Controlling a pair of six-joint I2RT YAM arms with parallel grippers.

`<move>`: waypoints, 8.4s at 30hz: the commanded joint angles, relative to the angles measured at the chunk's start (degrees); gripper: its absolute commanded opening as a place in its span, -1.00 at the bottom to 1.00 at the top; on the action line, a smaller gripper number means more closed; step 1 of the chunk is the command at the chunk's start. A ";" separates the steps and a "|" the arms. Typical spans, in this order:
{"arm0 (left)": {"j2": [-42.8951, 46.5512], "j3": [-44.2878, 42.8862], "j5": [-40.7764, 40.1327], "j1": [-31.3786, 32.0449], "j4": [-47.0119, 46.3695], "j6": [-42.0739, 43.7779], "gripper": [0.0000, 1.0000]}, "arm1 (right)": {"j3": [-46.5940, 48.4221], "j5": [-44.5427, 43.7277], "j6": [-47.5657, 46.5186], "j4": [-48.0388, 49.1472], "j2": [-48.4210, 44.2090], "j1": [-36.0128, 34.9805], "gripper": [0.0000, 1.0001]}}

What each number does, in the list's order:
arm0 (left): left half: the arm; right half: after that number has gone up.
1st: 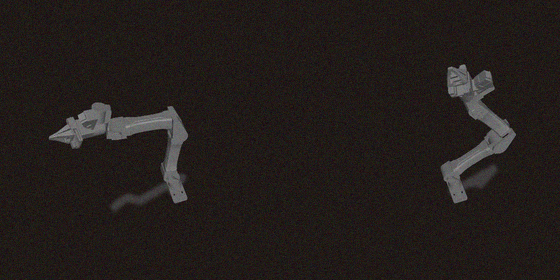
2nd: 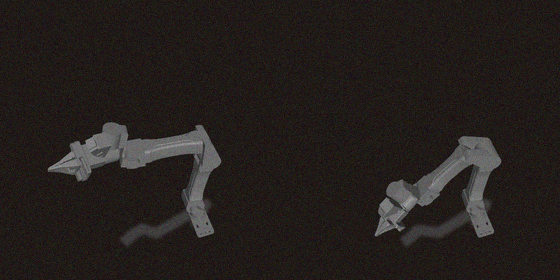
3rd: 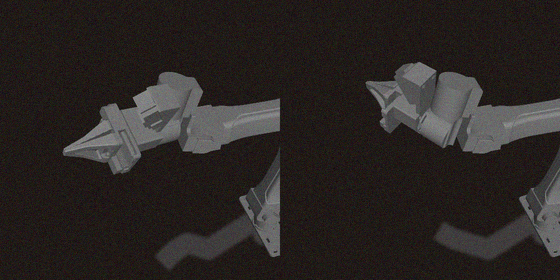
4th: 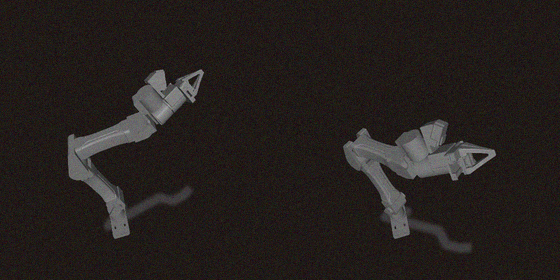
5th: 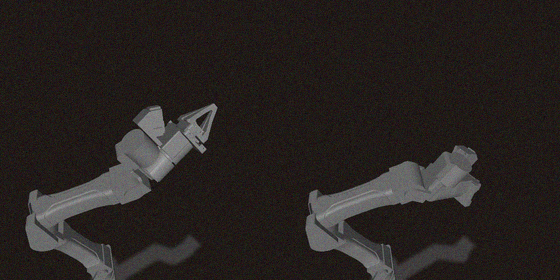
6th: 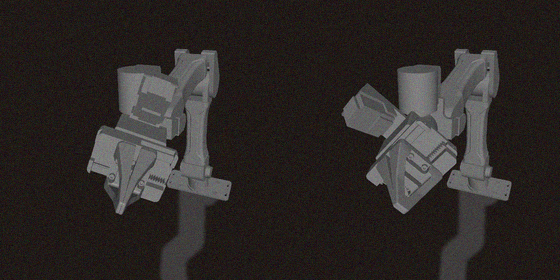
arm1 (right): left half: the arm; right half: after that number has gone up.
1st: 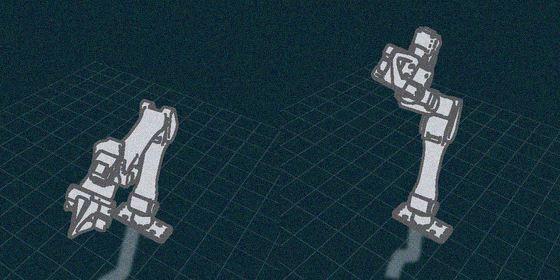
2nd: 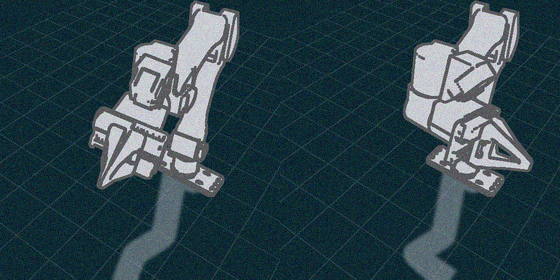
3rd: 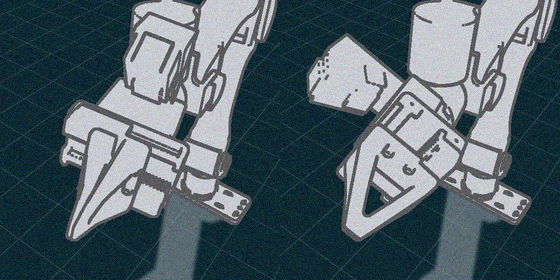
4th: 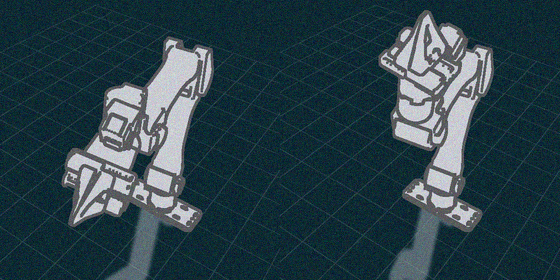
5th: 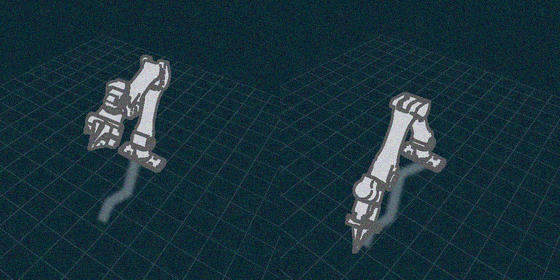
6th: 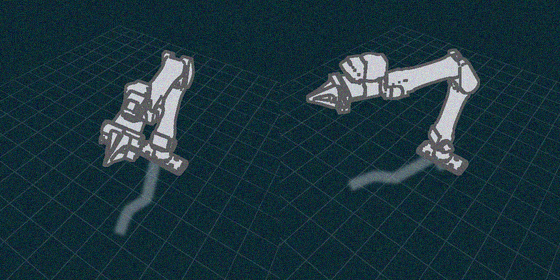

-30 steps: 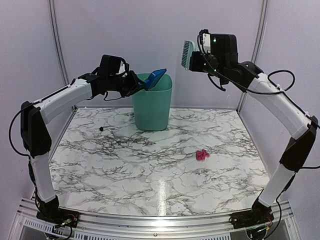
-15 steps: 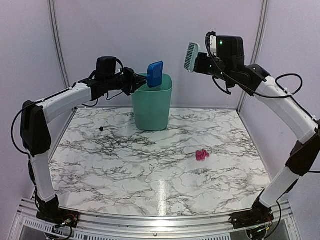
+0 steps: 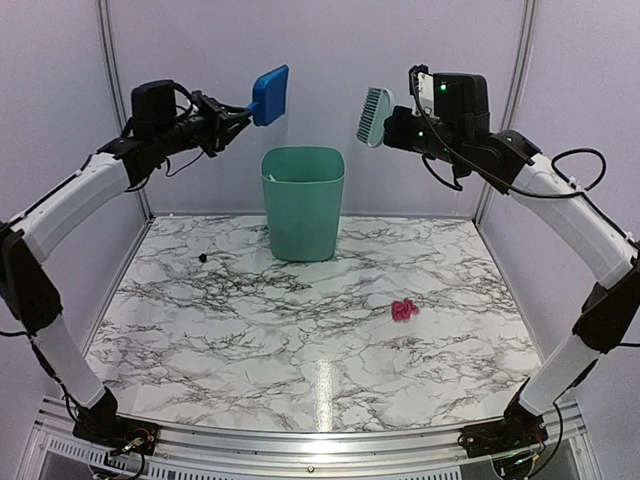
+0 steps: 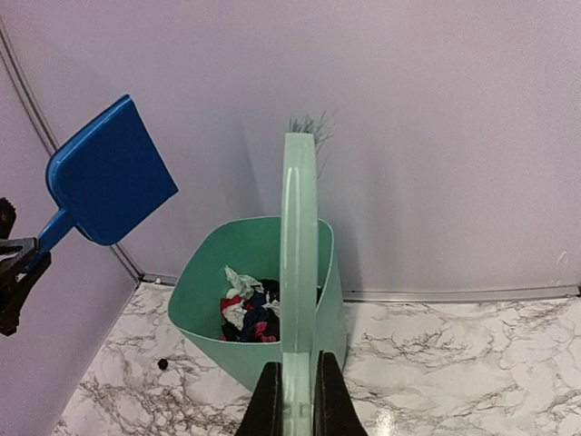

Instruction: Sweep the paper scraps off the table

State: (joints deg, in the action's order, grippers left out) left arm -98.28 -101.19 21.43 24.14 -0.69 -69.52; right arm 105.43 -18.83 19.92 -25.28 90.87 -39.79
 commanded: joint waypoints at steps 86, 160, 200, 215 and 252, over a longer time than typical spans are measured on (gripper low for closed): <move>13.56 44.06 -21.90 19.79 36.18 60.19 -1.00 | -24.78 2.12 6.17 -32.26 -1.77 8.50 -1.00; 18.79 46.90 -19.60 -2.22 37.78 114.95 -1.00 | -25.80 25.42 2.81 -25.34 5.63 -0.02 -1.00; 2.53 39.52 -7.01 8.30 37.14 130.99 -1.00 | -22.71 27.97 1.18 -24.30 8.62 3.21 -1.00; 2.63 39.22 -5.08 14.32 37.08 127.39 -1.00 | -22.63 28.62 2.13 -23.70 8.70 3.73 -1.00; 7.96 40.88 -11.61 10.14 38.48 112.22 -1.00 | -13.49 31.40 4.73 -23.07 16.73 -0.70 -1.00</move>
State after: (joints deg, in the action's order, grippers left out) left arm -88.44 -59.51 11.75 35.66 34.57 43.03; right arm 88.62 12.62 25.04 -48.03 106.00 -40.03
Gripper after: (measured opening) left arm 0.136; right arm 0.037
